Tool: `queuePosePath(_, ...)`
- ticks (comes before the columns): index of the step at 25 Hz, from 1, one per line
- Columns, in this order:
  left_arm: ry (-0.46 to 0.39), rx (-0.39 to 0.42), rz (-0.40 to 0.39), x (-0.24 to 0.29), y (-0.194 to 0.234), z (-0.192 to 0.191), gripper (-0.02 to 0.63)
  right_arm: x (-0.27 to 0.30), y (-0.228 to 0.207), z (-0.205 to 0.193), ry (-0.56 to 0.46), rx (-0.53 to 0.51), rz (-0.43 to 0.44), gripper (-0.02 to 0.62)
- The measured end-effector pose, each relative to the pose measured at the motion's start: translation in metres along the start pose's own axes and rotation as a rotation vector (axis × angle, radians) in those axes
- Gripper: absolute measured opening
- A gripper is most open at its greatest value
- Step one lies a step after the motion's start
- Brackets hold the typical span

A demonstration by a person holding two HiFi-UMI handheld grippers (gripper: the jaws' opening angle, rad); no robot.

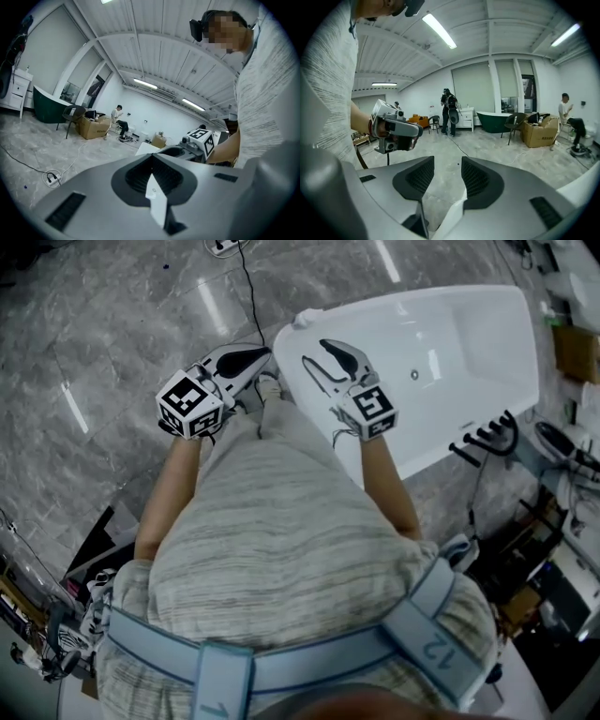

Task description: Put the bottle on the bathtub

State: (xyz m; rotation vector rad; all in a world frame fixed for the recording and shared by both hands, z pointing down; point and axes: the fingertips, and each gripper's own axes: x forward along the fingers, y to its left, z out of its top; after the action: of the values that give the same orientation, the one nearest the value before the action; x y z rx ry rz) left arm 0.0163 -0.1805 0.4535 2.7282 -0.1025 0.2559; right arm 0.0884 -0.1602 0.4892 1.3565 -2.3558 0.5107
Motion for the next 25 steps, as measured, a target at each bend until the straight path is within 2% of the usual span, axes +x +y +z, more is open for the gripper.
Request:
queuePosePath(8, -0.052, 0.073, -0.051, -0.039, -0.049, 0.01, 0.005, -0.034, 0.069, 0.026, -0.093, 0.014, -0.022, 0.178)
queuePosePath(12, -0.076, 0.1, -0.054, -0.067, -0.07, 0.013, 0.005, -0.048, 0.099, 0.033, -0.118, -0.034, -0.019, 0.176)
queuePosePath(15, -0.095, 0.111, -0.051, -0.087, -0.082, 0.013, 0.005, -0.059, 0.122, 0.035, -0.159, -0.025, -0.008, 0.176)
queuePosePath(16, -0.105, 0.112, -0.05, -0.093, -0.085, 0.013, 0.005, -0.064, 0.131, 0.036, -0.171, -0.019, -0.002, 0.169)
queuePosePath(20, -0.152, 0.102, -0.049, -0.112, -0.094, 0.022, 0.005, -0.081, 0.159, 0.051, -0.262, 0.004, 0.04, 0.003)
queuePosePath(22, -0.16, 0.114, -0.048, -0.116, -0.099, 0.03, 0.005, -0.085, 0.16, 0.054, -0.293, 0.029, 0.033, 0.003)
queuePosePath(25, -0.168, 0.153, -0.046, -0.122, -0.106, 0.045, 0.005, -0.081, 0.16, 0.064, -0.321, 0.007, 0.025, 0.003)
